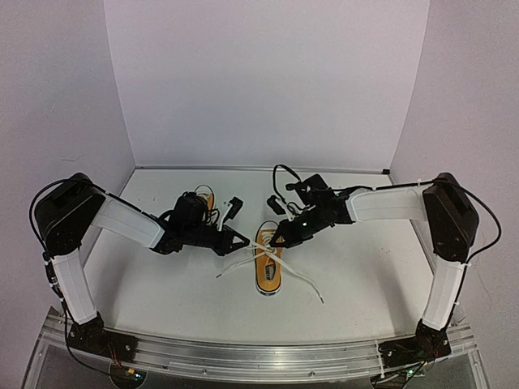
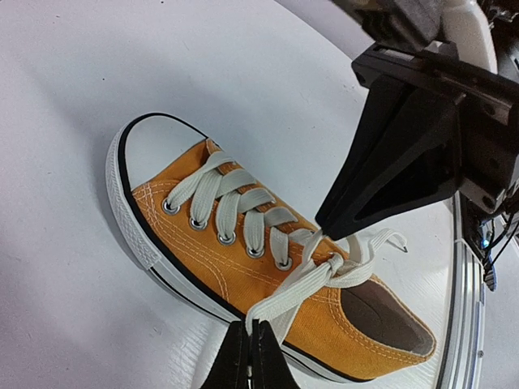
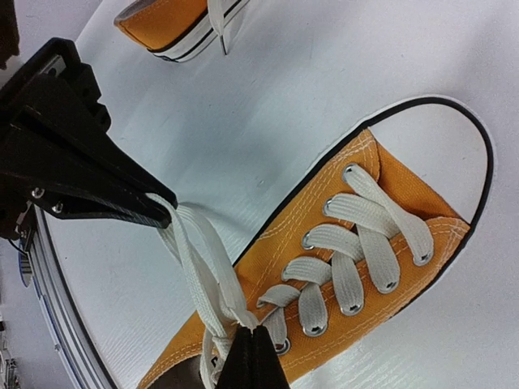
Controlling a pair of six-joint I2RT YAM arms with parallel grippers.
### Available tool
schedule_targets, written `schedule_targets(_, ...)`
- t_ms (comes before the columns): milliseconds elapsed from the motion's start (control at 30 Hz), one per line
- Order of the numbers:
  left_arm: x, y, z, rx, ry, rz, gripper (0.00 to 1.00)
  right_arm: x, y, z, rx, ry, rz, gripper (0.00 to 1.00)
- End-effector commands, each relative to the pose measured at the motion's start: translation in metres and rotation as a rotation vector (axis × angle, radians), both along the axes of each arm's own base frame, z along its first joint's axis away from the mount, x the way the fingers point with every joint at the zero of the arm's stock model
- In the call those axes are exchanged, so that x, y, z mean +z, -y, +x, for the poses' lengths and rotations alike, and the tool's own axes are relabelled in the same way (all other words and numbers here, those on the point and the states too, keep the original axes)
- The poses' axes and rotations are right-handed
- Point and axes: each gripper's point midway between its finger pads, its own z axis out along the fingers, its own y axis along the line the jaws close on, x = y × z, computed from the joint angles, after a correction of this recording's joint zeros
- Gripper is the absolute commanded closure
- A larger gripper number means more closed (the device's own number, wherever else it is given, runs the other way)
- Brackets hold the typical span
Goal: Tie the shoes
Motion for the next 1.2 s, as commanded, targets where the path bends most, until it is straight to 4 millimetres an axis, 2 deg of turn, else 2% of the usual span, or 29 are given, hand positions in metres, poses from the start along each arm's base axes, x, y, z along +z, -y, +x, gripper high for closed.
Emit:
schedule_targets(0,0.009,-0.003,0.004,0.015,0.031,-0.011,1.00,0.035,0.005,0.006,-0.050,0.088,0.030,1.00)
schedule_targets(133,0.006,-0.005,0.003,0.015,0.032,0.000,1.00,0.040,0.007,0.005,-0.069,0.092,0.055,1.00)
schedule_targets(300,0.008,-0.008,0.003,0.011,0.071,0.013,0.99,0.035,0.004,0.000,-0.054,0.064,0.080,1.00)
schedule_targets(367,0.013,-0.010,0.004,0.015,0.111,0.013,0.91,0.033,0.002,-0.003,-0.046,0.049,0.097,1.00)
schedule_targets(467,0.031,-0.015,0.002,0.011,0.215,0.014,0.74,0.031,0.001,-0.005,-0.042,0.039,0.109,1.00)
schedule_targets(533,0.043,-0.018,-0.002,0.003,0.311,0.031,0.65,0.031,0.000,-0.005,-0.042,0.038,0.114,1.00)
schedule_targets(667,0.061,-0.020,-0.010,-0.040,0.528,0.117,0.60,0.028,0.000,-0.005,-0.045,0.036,0.115,1.00)
schedule_targets(800,0.060,-0.007,-0.029,-0.177,0.695,0.189,0.59,0.026,-0.001,-0.004,-0.051,0.029,0.117,1.00)
schedule_targets(900,0.048,0.009,-0.039,-0.296,0.770,0.248,0.62,0.024,-0.002,-0.003,-0.056,0.022,0.119,1.00)
schedule_targets(1167,0.029,0.042,-0.048,-0.470,0.854,0.264,0.72,0.025,-0.002,-0.001,-0.068,0.017,0.127,1.00)
